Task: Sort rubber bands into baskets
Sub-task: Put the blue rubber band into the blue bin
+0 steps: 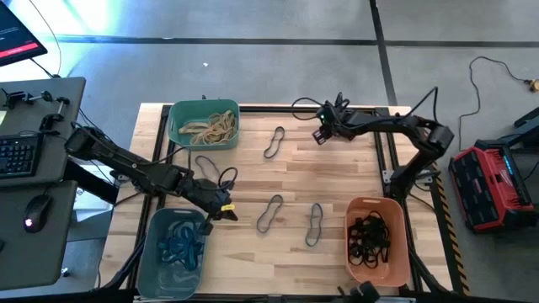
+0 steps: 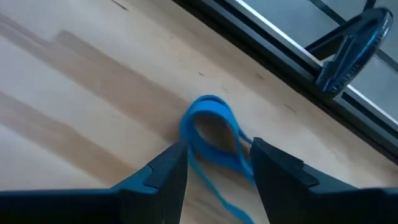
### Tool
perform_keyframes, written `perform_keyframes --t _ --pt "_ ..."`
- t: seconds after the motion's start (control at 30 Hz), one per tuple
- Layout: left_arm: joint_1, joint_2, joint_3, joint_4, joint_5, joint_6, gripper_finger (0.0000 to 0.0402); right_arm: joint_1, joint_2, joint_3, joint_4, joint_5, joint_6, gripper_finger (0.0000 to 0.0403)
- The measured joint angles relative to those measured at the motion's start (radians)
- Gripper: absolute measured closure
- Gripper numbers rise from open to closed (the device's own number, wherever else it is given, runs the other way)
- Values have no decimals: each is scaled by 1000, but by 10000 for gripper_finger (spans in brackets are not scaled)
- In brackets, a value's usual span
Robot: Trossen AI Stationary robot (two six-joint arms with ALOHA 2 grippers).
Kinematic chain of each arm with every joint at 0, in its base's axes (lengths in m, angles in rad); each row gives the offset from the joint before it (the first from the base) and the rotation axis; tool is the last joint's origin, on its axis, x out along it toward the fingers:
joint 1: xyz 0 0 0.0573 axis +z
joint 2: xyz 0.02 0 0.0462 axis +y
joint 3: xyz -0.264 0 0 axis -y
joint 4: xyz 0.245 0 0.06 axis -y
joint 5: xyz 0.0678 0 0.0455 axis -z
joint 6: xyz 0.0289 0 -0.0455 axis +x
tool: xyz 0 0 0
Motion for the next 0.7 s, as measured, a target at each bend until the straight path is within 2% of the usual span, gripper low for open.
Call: perform_keyframes --t 0.3,0.47,0.57,0.7 --pt "0 0 0 0 0 18 401 -58 25 0 64 -18 -68 240" --pt "0 0 0 0 0 17 401 -69 25 0 68 -40 -116 270" --pt "0 0 0 -1 -1 15 401 -70 23 25 -19 -51 -159 282" --pt "0 0 0 -1 -1 15 401 -64 17 139 -208 -52 -173 278"
